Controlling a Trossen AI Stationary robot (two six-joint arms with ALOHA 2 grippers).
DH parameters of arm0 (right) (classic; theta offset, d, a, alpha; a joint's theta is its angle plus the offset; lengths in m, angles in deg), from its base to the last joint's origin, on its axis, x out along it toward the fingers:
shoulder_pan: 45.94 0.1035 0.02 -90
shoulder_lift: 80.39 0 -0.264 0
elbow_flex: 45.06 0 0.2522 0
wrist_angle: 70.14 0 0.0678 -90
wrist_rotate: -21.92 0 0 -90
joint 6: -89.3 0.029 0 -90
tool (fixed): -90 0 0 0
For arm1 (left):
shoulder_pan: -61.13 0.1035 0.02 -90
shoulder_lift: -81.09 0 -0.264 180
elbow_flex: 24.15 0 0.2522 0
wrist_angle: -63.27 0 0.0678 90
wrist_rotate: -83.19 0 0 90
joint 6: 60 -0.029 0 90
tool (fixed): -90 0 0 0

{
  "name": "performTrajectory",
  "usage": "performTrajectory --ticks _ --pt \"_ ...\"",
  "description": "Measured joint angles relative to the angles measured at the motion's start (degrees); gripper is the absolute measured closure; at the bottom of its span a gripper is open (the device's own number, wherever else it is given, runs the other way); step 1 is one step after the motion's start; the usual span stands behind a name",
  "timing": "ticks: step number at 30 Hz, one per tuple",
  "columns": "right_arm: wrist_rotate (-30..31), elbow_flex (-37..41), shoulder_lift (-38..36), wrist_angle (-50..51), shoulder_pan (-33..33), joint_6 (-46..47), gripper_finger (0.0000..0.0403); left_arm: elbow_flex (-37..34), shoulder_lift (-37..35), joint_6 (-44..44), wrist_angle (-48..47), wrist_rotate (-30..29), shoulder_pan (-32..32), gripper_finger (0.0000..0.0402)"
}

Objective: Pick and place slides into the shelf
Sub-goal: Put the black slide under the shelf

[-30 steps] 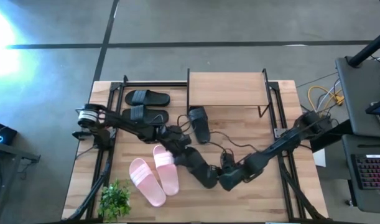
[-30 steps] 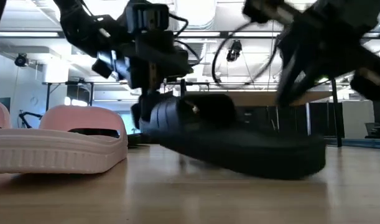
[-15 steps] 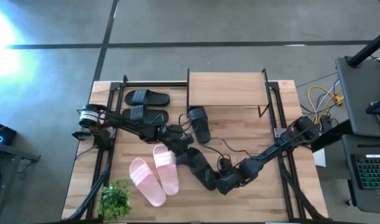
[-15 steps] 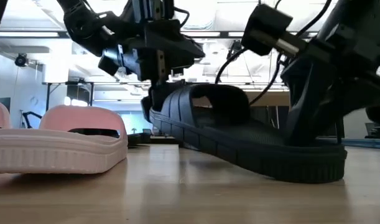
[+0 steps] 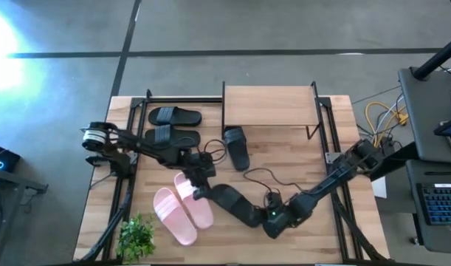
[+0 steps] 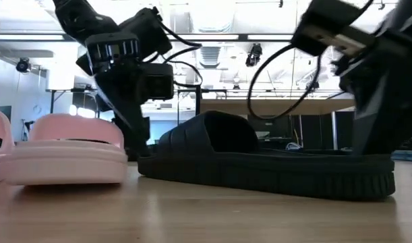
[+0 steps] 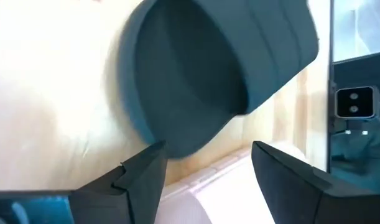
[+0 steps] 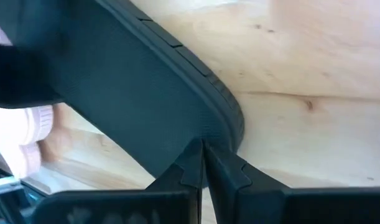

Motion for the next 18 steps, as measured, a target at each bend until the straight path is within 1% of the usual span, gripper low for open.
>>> performTrajectory --ticks 2,4,6,9,12,18 --pt "0.1 0.1 -0.4 0.9 0.5 0.5 0.0390 -0.2 -1.5 1.1 -1.6 -0.2 -0.2 0.0179" --pt "0.8 -0.2 -0.5 1.0 0.6 0.5 0.0390 0.0 -2.6 1.7 -1.2 0.4 -0.6 0.0179" --pt "3.1 -0.6 -0.5 1.3 0.6 0.5 0.0390 -0.1 -3.1 1.6 -2.2 1.6 -1.3 0.0179" --pt "7.4 -1.5 -0.9 1.5 0.4 -0.2 0.0390 -0.2 -2.7 1.6 -1.5 1.6 -2.3 0.0179" --pt "11.8 -1.9 -1.3 1.6 0.1 -0.6 0.0390 -0.1 -0.9 3.0 1.9 1.6 -2.6 0.0179" --pt "12.6 -2.1 -2.2 0.2 -0.9 -3.3 0.0390 0.5 5.6 6.6 14.0 1.2 -2.6 0.0179"
